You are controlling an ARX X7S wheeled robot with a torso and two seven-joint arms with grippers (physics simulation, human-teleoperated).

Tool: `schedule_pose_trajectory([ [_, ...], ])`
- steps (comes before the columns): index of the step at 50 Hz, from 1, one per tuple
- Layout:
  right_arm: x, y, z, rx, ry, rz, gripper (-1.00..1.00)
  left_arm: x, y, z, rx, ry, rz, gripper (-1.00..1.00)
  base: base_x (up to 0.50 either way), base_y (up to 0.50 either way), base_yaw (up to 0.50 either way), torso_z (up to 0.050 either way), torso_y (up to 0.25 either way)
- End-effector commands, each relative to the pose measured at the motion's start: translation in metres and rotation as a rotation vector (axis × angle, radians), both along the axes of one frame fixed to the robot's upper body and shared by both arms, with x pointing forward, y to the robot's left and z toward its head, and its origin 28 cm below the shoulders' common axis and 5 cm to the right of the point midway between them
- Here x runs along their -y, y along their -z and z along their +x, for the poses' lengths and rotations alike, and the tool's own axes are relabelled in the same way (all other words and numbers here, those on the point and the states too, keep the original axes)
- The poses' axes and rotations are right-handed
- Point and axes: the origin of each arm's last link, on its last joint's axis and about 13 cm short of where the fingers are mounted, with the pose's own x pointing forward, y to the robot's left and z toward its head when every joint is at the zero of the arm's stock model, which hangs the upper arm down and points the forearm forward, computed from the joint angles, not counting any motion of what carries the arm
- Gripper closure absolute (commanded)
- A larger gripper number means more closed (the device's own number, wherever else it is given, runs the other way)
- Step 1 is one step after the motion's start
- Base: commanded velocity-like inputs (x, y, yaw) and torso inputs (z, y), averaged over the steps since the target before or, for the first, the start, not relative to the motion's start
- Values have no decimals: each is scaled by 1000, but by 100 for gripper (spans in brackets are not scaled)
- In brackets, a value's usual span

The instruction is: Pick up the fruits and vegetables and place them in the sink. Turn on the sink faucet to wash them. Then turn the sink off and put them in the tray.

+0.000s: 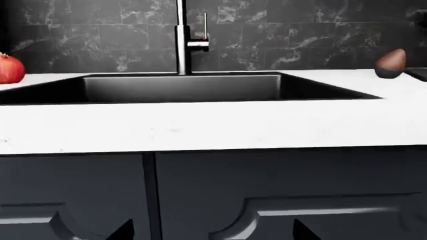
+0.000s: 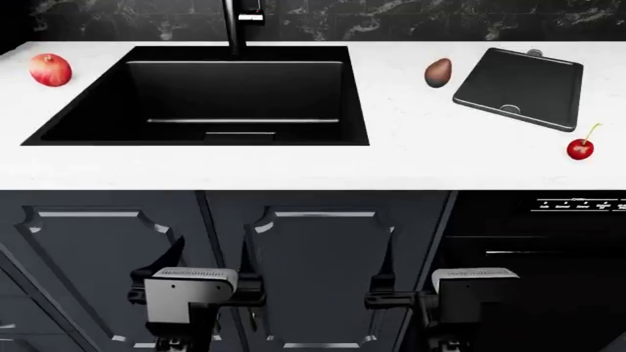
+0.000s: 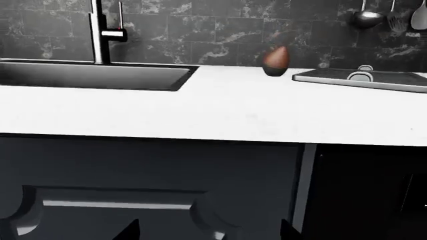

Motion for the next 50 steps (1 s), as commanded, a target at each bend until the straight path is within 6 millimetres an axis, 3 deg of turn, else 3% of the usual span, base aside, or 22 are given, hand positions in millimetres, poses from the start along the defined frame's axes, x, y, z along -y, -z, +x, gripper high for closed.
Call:
schedule_pose_trajectory([
  [1,6,-43,6,73,-5,-32,-100,2,-54,5,89,28,12,-100,0,0,0,0,0],
  [11,16,-76,9,127,-17,-24,-100,-5,-103,15,143,30,29,-100,0,0,0,0,0],
  [18,20,-96,9,157,-13,-23,-100,-8,-122,16,157,34,29,-100,40,-45,0,0,0],
  [35,35,-123,2,245,10,-23,-100,-7,-143,14,170,59,32,-100,267,-398,0,0,0],
  [50,36,-151,-6,325,-9,-33,-100,-9,-156,15,189,61,30,-100,23,-500,0,0,0],
])
